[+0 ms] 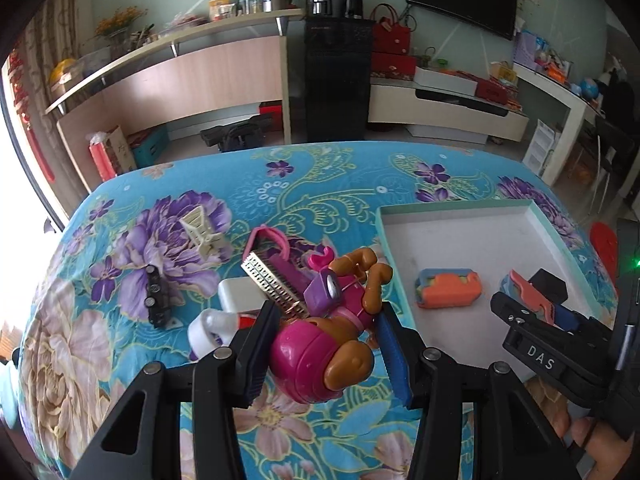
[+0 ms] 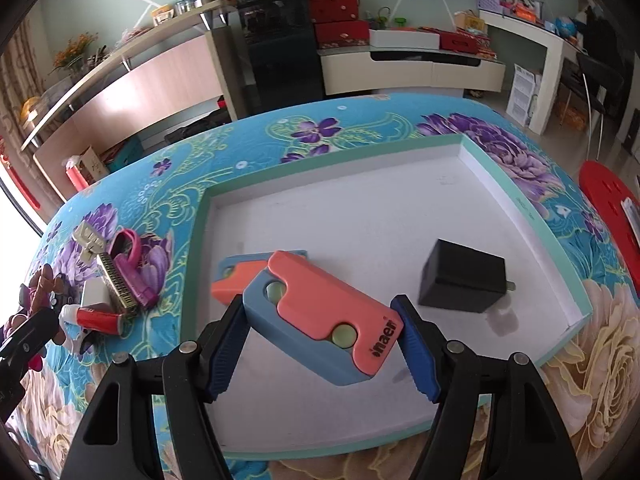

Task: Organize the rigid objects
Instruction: 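Carry the doll and pink-grey toy knife into the box lid with both tools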

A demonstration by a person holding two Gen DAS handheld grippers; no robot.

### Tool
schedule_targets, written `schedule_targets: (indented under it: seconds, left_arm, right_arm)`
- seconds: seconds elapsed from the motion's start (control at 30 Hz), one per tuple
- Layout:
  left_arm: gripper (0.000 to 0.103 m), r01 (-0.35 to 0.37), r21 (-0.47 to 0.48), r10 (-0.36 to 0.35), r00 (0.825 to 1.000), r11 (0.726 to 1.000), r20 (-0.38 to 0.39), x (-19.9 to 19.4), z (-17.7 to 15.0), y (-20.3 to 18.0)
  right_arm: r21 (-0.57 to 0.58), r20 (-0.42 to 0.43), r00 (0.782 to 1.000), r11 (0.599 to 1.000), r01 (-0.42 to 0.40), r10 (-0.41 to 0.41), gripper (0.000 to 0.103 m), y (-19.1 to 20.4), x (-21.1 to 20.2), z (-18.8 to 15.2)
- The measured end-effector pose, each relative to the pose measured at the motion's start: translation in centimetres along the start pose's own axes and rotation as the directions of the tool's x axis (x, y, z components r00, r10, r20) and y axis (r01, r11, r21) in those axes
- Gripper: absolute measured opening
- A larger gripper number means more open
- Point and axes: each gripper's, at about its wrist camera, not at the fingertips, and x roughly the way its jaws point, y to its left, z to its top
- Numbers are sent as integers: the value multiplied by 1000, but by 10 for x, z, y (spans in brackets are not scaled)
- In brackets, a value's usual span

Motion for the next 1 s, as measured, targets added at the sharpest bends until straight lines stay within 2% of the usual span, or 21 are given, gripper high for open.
schedule_targets:
  seconds: [0.23,0.37,0.7,1.0]
  left_arm:
    - [52,64,111,-61,998,992,-33,21,10,-59]
    - [52,79,152,-69,995,985,-67,37,8,-81]
    - [52,109,196,-85,988,974,-131,63,-4,-112]
    - [54,131,163,-108,984,978,-144,70,-13,-108]
  right_arm:
    - [63,-21,1000,998,0,1,73,-29,6,1]
    - [89,-31,999,995,38,-35,73,-42,9,0]
    - [165,-46,996,983,79,-73,73,-73,12,-2]
    - [182,-41,996,979,91,-85,73,-75,12,-2]
